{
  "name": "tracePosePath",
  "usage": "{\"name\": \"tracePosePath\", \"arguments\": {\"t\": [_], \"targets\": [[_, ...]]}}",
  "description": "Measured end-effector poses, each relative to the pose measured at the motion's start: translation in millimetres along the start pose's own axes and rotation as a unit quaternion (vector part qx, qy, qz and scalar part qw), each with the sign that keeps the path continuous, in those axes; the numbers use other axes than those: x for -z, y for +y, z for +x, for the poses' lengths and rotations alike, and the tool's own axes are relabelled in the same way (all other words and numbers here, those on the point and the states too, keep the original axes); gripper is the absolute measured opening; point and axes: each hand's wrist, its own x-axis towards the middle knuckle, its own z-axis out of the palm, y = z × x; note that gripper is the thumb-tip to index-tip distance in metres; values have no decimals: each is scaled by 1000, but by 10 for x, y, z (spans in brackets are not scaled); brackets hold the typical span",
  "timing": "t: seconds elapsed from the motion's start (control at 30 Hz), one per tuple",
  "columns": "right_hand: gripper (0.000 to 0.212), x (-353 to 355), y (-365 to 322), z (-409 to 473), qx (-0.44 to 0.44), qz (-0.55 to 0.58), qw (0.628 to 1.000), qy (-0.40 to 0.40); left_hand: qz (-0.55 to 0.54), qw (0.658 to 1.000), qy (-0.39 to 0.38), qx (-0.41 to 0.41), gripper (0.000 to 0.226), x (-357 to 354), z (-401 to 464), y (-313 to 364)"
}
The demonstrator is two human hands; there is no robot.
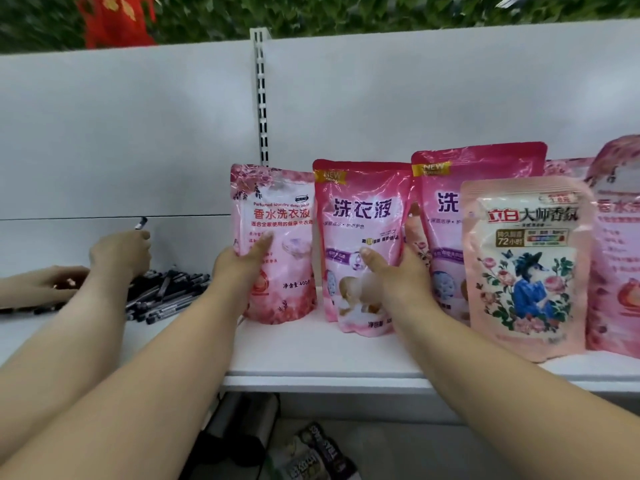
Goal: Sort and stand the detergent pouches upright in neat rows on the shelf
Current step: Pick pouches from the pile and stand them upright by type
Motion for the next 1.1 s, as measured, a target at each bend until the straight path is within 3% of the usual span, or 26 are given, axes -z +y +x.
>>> {"name": "tracePosePath", "arguments": {"t": [0.1, 0.33, 0.43, 0.6, 0.77, 0.87, 0.93, 1.0, 1.1], "targets": [[51, -16, 27, 33, 5, -9, 1000, 10, 4, 998, 51, -36, 44, 33, -63, 49], [43, -15, 37, 88, -7, -1, 1000, 4, 38, 966, 135, -215, 23, 302, -438, 110], [39, -55, 22, 111, -30, 19, 999, -1, -1, 961, 152, -231, 23, 387, -574, 126], [43, -87, 20, 131, -50, 40, 996, -55, -33, 971, 137, -195, 35, 395, -616, 38], [75, -91, 31, 61, -71, -76, 992, -72, -33, 977, 135, -163, 36, 363, -618, 2], [81, -4, -25, -132, 24, -119, 992, -27, -75, 979, 99, -163, 37, 313, -703, 35], [93, 23, -159, -334, 76, -50, 992, -83, -92, 978, 66, -176, 38, 186, -791, 56], [103, -35, -279, -469, 26, 21, 983, -180, -88, 978, 30, -187, 30, -20, -886, 75], [69, 3, -402, -387, -24, 77, 989, -126, -84, 977, -11, -196, 29, -313, -990, 101]]}}
